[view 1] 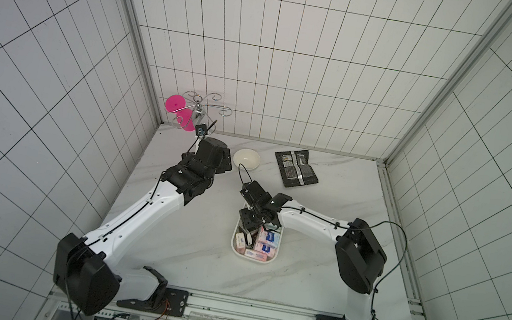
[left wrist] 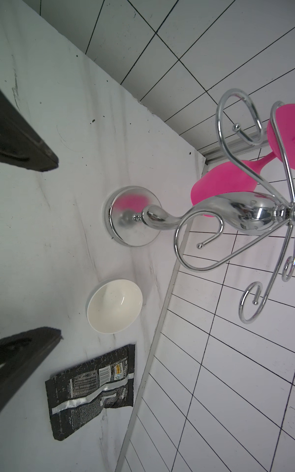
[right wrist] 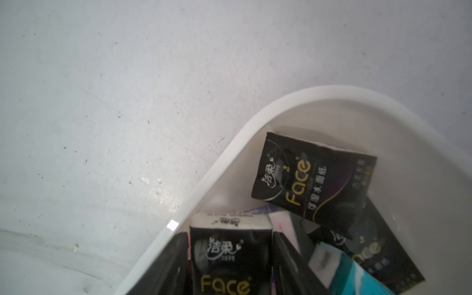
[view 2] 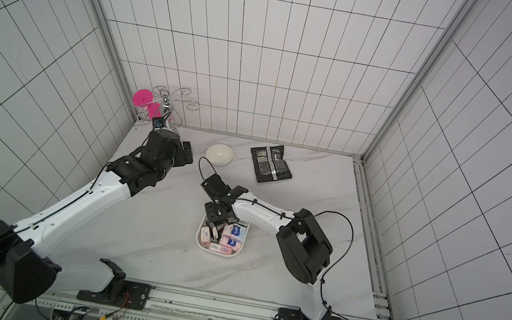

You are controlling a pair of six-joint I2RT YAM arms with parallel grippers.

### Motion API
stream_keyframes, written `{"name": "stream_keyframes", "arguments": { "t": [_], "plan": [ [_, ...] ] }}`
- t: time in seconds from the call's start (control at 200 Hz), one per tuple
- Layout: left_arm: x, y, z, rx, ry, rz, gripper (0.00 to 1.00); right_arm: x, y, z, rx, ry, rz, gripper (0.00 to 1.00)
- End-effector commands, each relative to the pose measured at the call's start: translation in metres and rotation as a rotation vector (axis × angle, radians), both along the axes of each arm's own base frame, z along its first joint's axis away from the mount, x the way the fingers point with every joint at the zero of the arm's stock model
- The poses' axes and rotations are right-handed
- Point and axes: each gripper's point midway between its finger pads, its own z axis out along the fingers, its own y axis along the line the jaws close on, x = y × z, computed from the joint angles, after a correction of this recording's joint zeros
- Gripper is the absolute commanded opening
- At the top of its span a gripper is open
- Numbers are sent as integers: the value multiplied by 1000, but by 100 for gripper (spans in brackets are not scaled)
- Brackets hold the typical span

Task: Take the pocket tissues out of the storage box
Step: Pick up the pocket tissues from the storage box.

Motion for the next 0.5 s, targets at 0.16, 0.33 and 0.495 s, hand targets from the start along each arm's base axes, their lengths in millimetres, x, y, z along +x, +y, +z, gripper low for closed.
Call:
{"name": "stream_keyframes", "arguments": {
  "t": [0.16, 0.33, 0.495],
  "plan": [
    [-1, 2, 9, -12, -26, 9, 99, 3, -2, 19, 20, -27, 9, 66],
    [0, 1, 7, -15, -22, 6, 99, -1, -7, -1, -28, 5, 11, 67],
    [0, 2, 7, -9, -23, 8, 99, -7, -10, -9, -49, 32, 29, 67]
  ]
}}
